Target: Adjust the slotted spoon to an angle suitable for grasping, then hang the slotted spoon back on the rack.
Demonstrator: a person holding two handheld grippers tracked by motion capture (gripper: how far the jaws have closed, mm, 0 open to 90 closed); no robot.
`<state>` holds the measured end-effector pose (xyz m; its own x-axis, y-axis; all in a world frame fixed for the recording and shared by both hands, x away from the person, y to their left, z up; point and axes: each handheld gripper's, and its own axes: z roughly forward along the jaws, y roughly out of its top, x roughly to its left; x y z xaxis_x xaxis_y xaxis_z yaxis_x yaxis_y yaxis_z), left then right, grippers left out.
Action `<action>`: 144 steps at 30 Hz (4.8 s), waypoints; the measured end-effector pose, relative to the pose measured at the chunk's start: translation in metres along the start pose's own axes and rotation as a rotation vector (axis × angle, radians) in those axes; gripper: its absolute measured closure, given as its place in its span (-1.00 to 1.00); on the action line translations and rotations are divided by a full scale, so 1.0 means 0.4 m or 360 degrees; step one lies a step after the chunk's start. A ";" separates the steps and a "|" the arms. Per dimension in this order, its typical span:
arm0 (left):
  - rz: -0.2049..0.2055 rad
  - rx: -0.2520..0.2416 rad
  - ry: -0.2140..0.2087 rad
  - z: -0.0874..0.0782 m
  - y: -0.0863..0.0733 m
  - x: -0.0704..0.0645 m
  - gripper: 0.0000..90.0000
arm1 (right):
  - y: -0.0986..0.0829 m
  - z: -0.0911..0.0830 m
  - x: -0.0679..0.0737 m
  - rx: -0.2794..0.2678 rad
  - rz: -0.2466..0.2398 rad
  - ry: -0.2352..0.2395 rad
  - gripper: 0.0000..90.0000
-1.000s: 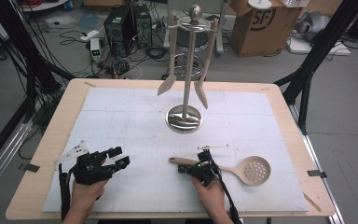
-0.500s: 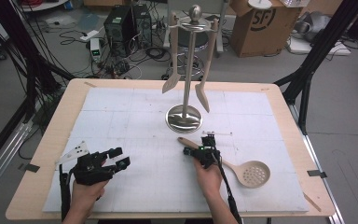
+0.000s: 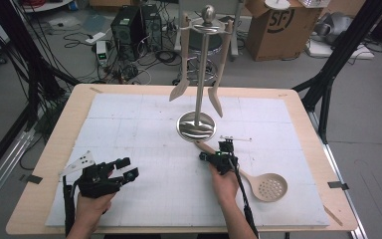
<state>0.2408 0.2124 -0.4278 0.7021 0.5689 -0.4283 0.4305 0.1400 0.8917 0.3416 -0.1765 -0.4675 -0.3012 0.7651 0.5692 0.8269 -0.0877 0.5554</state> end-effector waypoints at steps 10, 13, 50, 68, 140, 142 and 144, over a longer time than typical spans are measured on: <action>-0.0011 -0.0003 -0.0002 0.005 0.000 0.001 -0.23 | -0.004 -0.087 -0.048 -0.0099 0.0123 0.0198 0.58; -0.0008 0.0003 -0.0001 0.007 0.000 0.000 -0.23 | -0.001 -0.110 -0.051 -0.0127 0.0108 0.0240 0.31; -0.0007 0.0014 0.0004 0.012 -0.003 0.001 -0.23 | 0.007 -0.337 -0.094 -0.0235 -0.0187 0.0024 0.01; -0.0002 0.0023 0.0007 0.018 -0.002 0.002 -0.23 | 0.030 -0.288 -0.095 0.0182 -0.0246 -0.0036 -0.01; -0.0063 -0.0057 0.0024 -0.011 0.003 0.018 -0.23 | 0.049 -0.315 0.069 -0.0196 -0.0431 0.0188 0.75; -0.0063 -0.0057 0.0024 -0.011 0.003 0.018 -0.23 | 0.052 -0.320 0.086 -0.0246 -0.0444 0.0192 0.75; -0.0064 -0.0057 0.0024 -0.011 0.004 0.018 -0.23 | 0.058 -0.324 0.101 -0.0284 -0.0450 0.0196 0.75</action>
<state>0.2438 0.2203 -0.4289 0.6759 0.5744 -0.4618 0.4373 0.1919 0.8786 0.2870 -0.2303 -0.3531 -0.5702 0.6932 0.4409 0.6100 -0.0023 0.7924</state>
